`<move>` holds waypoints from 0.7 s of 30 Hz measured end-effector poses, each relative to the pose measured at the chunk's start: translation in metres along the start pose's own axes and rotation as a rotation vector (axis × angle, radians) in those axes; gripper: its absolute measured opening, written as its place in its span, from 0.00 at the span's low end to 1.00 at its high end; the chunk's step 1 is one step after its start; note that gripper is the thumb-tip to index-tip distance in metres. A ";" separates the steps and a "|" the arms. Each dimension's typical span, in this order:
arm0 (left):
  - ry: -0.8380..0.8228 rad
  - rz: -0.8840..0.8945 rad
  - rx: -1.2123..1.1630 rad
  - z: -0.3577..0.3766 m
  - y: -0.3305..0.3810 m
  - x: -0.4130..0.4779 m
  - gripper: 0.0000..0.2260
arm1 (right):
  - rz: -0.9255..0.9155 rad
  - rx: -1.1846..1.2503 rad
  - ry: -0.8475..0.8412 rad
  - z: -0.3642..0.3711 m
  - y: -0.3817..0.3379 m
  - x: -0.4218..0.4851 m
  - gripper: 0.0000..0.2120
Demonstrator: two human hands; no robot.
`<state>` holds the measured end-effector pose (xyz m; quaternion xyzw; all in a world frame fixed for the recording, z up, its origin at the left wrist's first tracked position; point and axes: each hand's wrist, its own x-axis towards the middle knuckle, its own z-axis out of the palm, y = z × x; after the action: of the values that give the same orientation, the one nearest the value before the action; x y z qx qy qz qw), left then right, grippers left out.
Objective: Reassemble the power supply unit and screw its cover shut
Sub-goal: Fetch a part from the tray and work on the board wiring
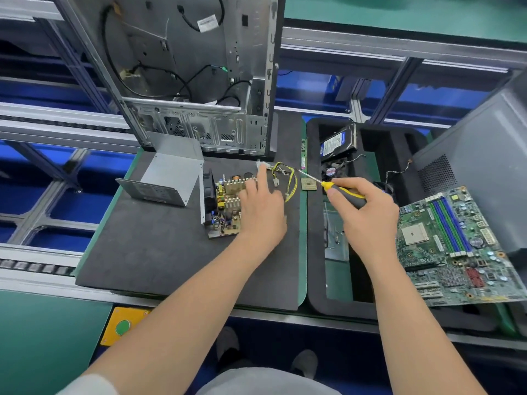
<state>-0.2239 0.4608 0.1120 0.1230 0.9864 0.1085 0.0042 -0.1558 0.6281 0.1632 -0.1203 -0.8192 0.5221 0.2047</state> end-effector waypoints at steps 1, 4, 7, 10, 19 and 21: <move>-0.004 -0.003 0.011 -0.001 0.001 -0.001 0.11 | 0.000 -0.005 0.004 -0.003 0.001 0.000 0.05; -0.075 -0.022 -0.055 0.000 0.002 -0.004 0.11 | -0.009 -0.020 0.012 -0.009 0.004 -0.001 0.05; -0.123 -0.026 -0.140 0.001 0.002 -0.009 0.13 | -0.004 -0.025 0.000 -0.012 0.007 -0.001 0.04; -0.113 -0.007 -0.159 0.004 0.003 -0.017 0.15 | 0.013 -0.009 -0.022 -0.014 0.009 0.000 0.05; 0.045 -0.018 -0.233 0.014 0.007 -0.037 0.07 | -0.013 0.037 -0.042 -0.016 0.007 -0.001 0.06; 0.093 0.002 -0.278 0.014 0.004 -0.040 0.07 | -0.025 0.060 -0.047 -0.016 0.004 -0.002 0.07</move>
<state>-0.1837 0.4581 0.0985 0.1169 0.9609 0.2499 -0.0246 -0.1465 0.6421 0.1649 -0.0915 -0.8092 0.5465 0.1953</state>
